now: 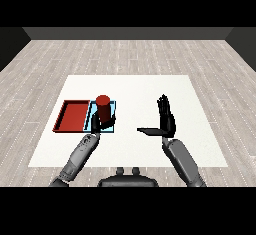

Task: Pick the red can and put it in the red box

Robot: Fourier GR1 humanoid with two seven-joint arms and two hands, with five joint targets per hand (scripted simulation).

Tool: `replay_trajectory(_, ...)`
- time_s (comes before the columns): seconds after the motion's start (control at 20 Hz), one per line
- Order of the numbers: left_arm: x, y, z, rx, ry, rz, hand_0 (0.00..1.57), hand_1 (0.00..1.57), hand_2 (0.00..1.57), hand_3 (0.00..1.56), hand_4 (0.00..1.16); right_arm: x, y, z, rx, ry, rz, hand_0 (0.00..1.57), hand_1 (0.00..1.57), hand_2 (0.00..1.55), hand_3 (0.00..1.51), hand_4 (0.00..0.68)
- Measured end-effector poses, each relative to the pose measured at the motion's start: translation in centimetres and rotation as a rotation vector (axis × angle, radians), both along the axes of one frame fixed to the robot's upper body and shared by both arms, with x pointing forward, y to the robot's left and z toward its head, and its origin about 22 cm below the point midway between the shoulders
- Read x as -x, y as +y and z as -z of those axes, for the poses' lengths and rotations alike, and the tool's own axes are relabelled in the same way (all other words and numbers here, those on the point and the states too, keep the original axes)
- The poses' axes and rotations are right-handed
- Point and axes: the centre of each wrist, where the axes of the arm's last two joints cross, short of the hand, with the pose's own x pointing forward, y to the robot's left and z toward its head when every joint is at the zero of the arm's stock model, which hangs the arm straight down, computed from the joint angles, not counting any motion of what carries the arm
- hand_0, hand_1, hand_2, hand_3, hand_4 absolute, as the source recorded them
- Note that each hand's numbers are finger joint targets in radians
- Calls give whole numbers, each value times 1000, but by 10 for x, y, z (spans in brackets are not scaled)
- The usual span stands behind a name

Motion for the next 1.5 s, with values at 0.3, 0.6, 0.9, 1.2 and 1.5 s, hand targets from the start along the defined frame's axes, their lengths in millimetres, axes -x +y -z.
replay_trajectory(0.3,-11,68,-7,-133,13,-111,1571,1571,1554,1467,1100,19,-54,23,33,60,106,0,0,0,0,0)
replay_trajectory(0.6,-34,126,-11,-197,98,-230,1571,1571,1552,1473,1099,19,-77,35,74,102,166,0,0,0,0,0)
replay_trajectory(0.9,-55,172,-3,-283,240,-314,1571,1571,1558,1473,1060,14,-88,46,105,149,212,0,0,0,0,0)
replay_trajectory(1.2,-62,184,19,-331,371,-382,1363,1363,1247,1285,948,0,-87,57,108,180,215,0,0,0,0,0)
replay_trajectory(1.5,-54,181,43,-374,594,-449,828,828,805,494,795,-9,-93,71,97,196,229,0,0,0,0,0)
